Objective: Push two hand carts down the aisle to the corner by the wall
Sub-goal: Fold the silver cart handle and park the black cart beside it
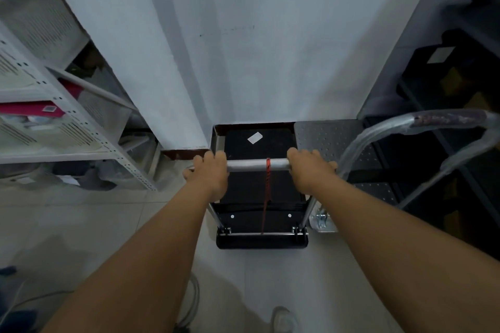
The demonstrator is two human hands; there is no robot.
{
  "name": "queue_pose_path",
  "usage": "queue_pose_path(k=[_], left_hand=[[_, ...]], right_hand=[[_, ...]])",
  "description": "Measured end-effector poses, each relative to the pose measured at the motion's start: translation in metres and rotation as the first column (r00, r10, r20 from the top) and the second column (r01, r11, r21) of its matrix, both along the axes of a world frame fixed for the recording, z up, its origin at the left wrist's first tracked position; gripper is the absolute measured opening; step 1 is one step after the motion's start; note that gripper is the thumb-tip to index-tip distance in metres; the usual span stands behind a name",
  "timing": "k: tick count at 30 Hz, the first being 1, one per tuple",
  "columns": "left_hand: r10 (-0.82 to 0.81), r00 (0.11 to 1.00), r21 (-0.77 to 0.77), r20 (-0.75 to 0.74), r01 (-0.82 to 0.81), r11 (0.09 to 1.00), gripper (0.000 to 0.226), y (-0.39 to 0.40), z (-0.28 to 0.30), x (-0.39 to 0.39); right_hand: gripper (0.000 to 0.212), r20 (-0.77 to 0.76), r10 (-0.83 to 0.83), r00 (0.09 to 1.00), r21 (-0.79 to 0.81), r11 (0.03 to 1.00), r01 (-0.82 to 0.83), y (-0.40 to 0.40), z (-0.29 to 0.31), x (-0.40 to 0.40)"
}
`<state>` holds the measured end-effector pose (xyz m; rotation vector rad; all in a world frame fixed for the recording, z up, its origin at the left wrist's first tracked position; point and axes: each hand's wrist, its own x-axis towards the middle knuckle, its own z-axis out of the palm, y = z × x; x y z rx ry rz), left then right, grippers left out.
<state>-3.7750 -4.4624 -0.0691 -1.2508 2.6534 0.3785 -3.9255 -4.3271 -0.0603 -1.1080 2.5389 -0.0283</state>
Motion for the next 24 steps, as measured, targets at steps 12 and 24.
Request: queue_pose_path(k=[12, 24], left_hand=[[-0.012, 1.000, -0.004, -0.003, 0.012, 1.000, 0.024, -0.042, -0.002, -0.071], [0.026, 0.999, 0.001, -0.019, -0.026, 1.000, 0.026, -0.034, -0.001, -0.067]], right_hand=[[0.030, -0.029, 0.001, 1.000, 0.042, 0.999, 0.000, -0.043, 0.000, -0.074], [0.032, -0.017, 0.006, 1.000, 0.012, 1.000, -0.005, -0.038, -0.002, -0.070]])
